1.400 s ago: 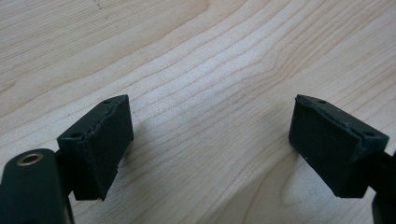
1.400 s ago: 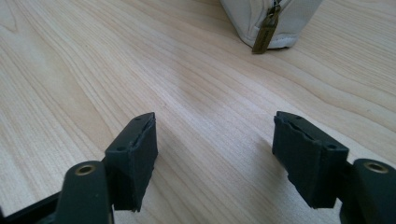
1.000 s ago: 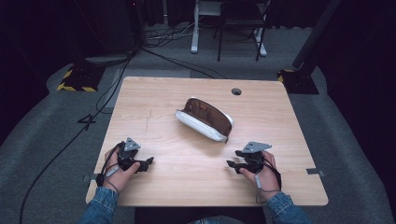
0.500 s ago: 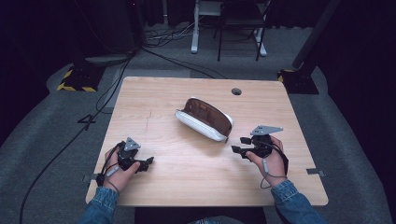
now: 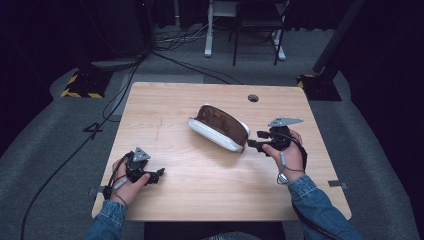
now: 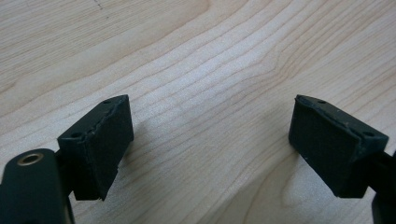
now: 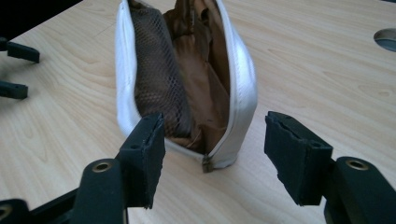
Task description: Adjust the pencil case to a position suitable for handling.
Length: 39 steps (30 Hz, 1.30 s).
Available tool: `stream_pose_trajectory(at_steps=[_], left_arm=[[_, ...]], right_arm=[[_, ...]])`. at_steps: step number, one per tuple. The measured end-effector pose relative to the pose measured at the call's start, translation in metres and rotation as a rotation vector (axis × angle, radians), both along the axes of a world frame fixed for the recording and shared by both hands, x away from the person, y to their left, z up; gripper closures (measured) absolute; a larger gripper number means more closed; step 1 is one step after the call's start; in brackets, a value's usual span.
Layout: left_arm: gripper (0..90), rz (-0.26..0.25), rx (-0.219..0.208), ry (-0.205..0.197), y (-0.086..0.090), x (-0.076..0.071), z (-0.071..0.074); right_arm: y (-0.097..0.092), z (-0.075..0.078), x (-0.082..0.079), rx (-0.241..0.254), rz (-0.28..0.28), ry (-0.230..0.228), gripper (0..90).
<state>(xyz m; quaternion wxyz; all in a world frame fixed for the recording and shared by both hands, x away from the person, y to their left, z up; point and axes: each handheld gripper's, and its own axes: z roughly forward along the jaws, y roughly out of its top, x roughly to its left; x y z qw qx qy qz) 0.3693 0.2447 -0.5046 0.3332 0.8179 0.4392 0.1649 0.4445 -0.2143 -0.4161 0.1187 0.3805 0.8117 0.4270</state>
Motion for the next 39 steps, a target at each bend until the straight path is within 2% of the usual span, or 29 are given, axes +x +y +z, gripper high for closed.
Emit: stream_pose_trajectory(at_steps=[5,9,13,20,30,34,39], left_arm=[[14.1,0.000,0.000,0.000,0.000,0.000,0.000],[14.0,-0.001,0.000,0.000,0.000,0.000,0.000],[14.0,-0.001,0.000,0.001,0.000,0.000,0.000],[13.8,-0.005,0.001,0.000,0.000,0.000,0.000],[13.6,-0.008,0.002,-0.001,0.000,0.001,0.000],[13.5,-0.008,0.001,-0.001,0.000,0.001,0.000],[13.6,-0.007,0.001,-0.001,0.000,0.001,0.000]], right_arm=[[0.004,0.002,0.014,-0.016,-0.011,-0.002,38.7],[0.008,-0.001,0.028,-0.027,-0.021,0.016,36.8],[0.012,-0.005,0.036,-0.040,-0.021,0.030,36.0],[0.021,-0.019,0.051,-0.049,-0.020,0.074,36.3],[0.036,-0.034,0.065,-0.098,-0.002,0.092,38.5],[0.039,-0.039,0.069,-0.117,0.006,0.100,44.3],[0.044,-0.043,0.072,-0.146,0.033,0.105,58.0]])
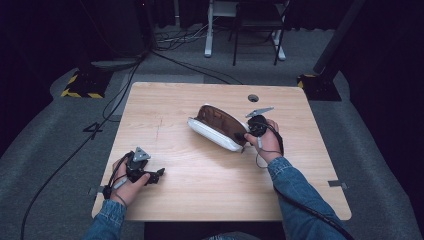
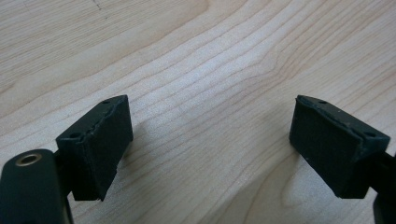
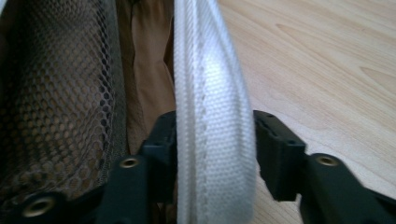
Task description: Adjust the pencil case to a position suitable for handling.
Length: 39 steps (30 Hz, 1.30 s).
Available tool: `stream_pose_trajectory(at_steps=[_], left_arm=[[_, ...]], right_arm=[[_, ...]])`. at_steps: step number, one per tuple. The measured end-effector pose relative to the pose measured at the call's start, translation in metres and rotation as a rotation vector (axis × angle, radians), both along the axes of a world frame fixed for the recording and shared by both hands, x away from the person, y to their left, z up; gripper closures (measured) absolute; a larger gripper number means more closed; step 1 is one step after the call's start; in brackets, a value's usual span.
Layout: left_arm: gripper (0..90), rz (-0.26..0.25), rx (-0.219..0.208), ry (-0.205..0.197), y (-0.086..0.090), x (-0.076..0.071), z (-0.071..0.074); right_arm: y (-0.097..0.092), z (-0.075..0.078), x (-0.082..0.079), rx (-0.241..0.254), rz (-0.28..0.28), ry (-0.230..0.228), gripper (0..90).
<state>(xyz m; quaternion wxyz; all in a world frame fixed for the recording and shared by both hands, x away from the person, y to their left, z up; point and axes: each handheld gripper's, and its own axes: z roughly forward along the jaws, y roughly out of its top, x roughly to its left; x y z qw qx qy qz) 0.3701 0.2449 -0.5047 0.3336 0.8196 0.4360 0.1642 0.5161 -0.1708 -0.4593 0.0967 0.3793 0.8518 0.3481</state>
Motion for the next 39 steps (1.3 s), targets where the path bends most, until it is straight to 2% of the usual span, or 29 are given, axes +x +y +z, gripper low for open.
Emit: stream_pose_trajectory(at_steps=[4,8,18,27,34,39], left_arm=[[13.5,0.000,0.000,0.000,0.000,0.000,0.000],[13.4,-0.001,0.000,0.001,0.000,0.000,0.000],[13.4,-0.001,0.000,0.000,0.000,0.000,0.000],[13.3,-0.001,-0.002,0.000,0.000,0.000,0.000],[13.3,-0.003,-0.002,0.001,0.000,0.000,0.000],[13.3,-0.003,-0.002,0.001,0.000,0.000,0.000]], right_arm=[[0.001,-0.001,0.001,-0.013,0.024,-0.006,74.9],[0.002,-0.001,0.001,-0.026,0.029,-0.010,83.2],[0.005,-0.001,-0.001,-0.019,0.016,0.001,86.7],[0.004,0.008,-0.005,-0.022,0.048,-0.036,87.5],[0.004,0.017,-0.013,0.015,0.077,-0.044,87.5],[0.001,0.027,-0.027,0.047,0.114,-0.058,87.6]])
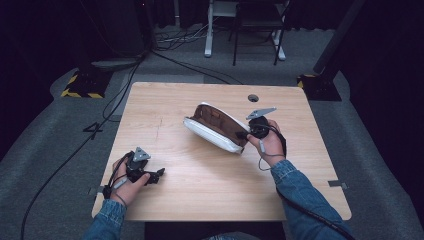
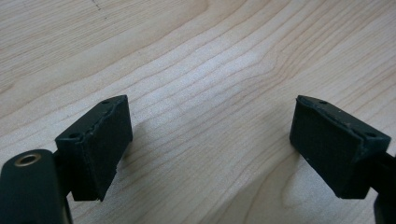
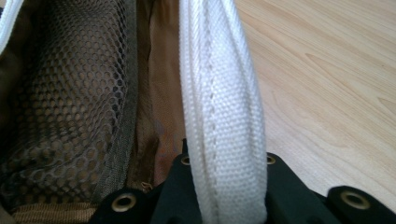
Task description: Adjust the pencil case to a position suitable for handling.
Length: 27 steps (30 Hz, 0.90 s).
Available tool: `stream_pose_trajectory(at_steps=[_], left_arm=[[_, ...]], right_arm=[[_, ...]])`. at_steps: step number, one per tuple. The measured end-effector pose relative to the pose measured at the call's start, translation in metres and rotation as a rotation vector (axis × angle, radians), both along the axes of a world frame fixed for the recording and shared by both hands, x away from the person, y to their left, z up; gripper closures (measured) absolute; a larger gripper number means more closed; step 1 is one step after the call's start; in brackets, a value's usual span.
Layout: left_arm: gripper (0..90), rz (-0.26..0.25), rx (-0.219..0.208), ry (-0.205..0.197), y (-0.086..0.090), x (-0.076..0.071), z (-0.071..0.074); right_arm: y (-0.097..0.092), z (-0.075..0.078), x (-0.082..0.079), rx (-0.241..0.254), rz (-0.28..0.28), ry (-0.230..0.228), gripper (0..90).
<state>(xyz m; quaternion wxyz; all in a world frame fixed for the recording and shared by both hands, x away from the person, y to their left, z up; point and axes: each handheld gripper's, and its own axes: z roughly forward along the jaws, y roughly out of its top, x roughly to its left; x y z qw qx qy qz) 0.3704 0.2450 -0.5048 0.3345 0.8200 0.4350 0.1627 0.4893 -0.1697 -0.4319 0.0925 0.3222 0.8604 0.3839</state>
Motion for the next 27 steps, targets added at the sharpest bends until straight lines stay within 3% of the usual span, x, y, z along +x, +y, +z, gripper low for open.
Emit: stream_pose_trajectory(at_steps=[13,27], left_arm=[[13.2,0.000,-0.001,0.000,0.000,0.000,0.000],[13.1,0.000,-0.002,0.000,0.000,0.000,0.000]], right_arm=[[-0.010,0.023,-0.045,0.046,0.090,-0.022,87.5],[-0.012,0.023,-0.088,0.055,0.194,-0.012,87.6]])
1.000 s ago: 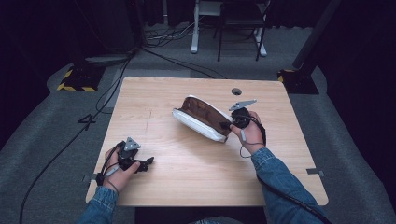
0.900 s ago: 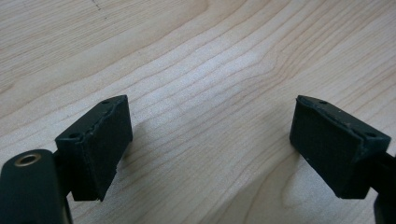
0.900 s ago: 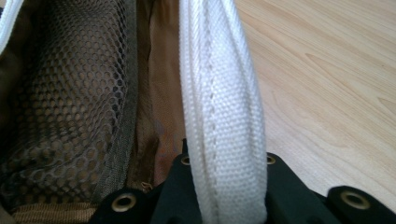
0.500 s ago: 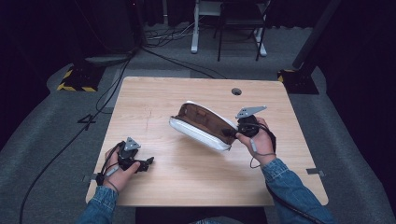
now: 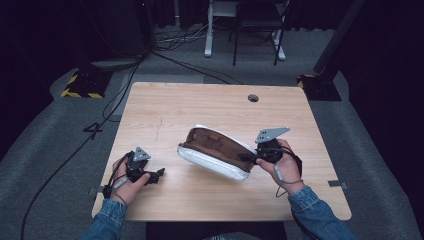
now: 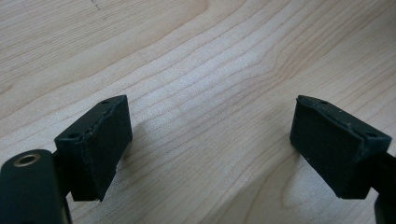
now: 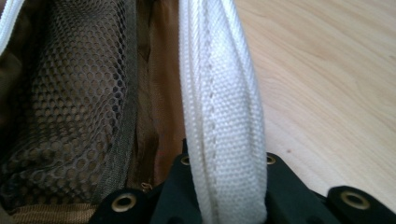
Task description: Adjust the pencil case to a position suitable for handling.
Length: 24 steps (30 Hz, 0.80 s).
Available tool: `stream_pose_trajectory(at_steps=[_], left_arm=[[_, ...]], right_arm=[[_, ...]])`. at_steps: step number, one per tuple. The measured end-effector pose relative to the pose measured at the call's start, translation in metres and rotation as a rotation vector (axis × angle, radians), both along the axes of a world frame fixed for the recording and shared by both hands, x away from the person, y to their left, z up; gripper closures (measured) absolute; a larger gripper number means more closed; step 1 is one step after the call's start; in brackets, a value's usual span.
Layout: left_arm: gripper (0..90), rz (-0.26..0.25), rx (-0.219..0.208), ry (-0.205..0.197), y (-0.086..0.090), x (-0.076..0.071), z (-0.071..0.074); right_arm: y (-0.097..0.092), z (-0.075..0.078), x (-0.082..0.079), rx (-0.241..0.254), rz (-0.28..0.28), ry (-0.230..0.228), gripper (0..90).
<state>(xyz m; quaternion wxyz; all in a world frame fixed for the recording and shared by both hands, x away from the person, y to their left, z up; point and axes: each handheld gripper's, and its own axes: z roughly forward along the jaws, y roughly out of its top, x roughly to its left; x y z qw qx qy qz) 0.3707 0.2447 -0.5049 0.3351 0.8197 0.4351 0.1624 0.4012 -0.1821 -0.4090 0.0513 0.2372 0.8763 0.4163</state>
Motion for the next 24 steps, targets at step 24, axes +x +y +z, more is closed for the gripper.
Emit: stream_pose_trajectory(at_steps=[24], left_arm=[[13.0,-0.002,0.000,0.001,0.000,0.000,0.000]], right_arm=[[0.001,-0.033,-0.040,-0.035,0.089,0.030,87.5]])
